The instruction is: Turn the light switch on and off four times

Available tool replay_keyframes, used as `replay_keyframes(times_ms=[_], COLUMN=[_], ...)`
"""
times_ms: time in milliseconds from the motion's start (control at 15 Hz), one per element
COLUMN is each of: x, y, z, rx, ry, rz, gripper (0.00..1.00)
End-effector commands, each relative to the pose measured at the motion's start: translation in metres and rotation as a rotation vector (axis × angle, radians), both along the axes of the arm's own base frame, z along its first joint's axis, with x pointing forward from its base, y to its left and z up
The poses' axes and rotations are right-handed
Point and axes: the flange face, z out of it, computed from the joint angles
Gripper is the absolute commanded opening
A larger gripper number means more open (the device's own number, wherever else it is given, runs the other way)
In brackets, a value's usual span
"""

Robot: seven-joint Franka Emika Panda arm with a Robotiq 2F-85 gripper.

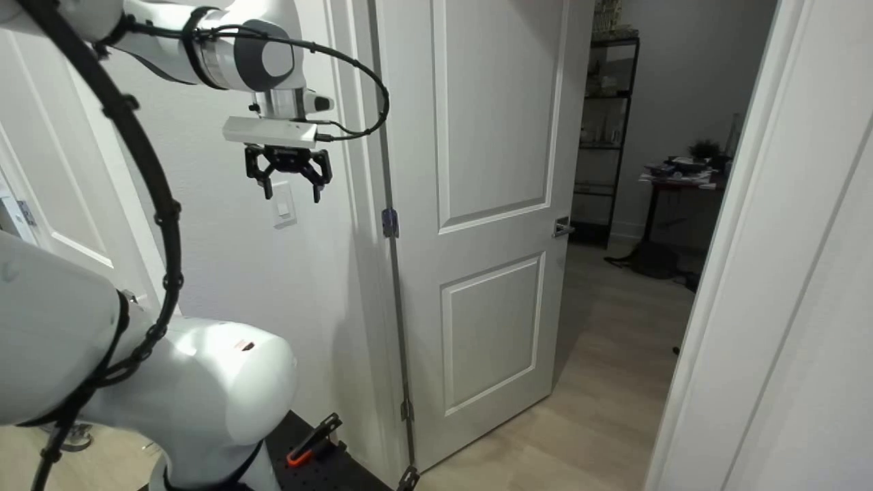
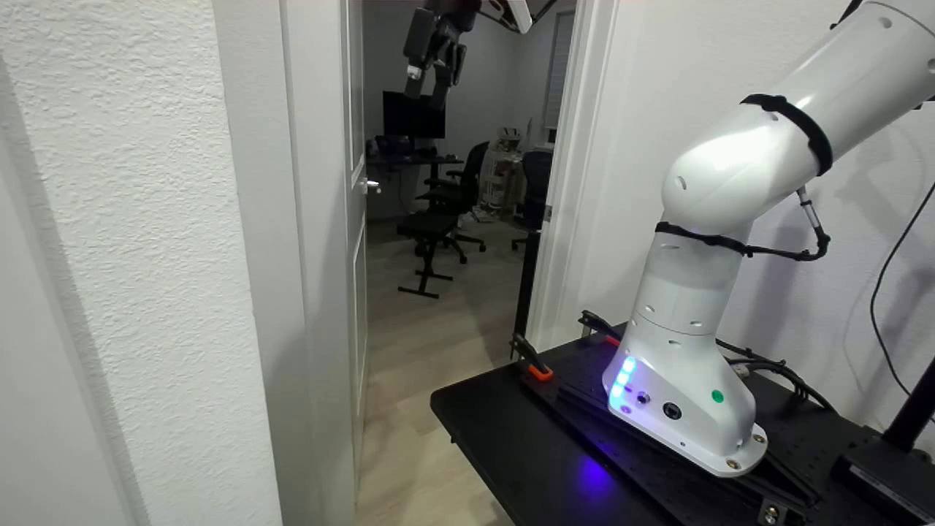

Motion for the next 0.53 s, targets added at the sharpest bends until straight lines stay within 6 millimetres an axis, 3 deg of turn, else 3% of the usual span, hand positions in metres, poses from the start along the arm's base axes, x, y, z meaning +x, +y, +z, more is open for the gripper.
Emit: replay_keyframes(times_ms=[0,133,467], x=[-0.004,-0.005,-0.011], y=[0.003,0.012,0.037], z=[0.000,0.002,0.005], rx=[0.044,0.081,0.157], ry=[-0.046,-0.081,-0.185], rz=[0.022,0.021,0.025], gripper=[0.75,0.66,0.27])
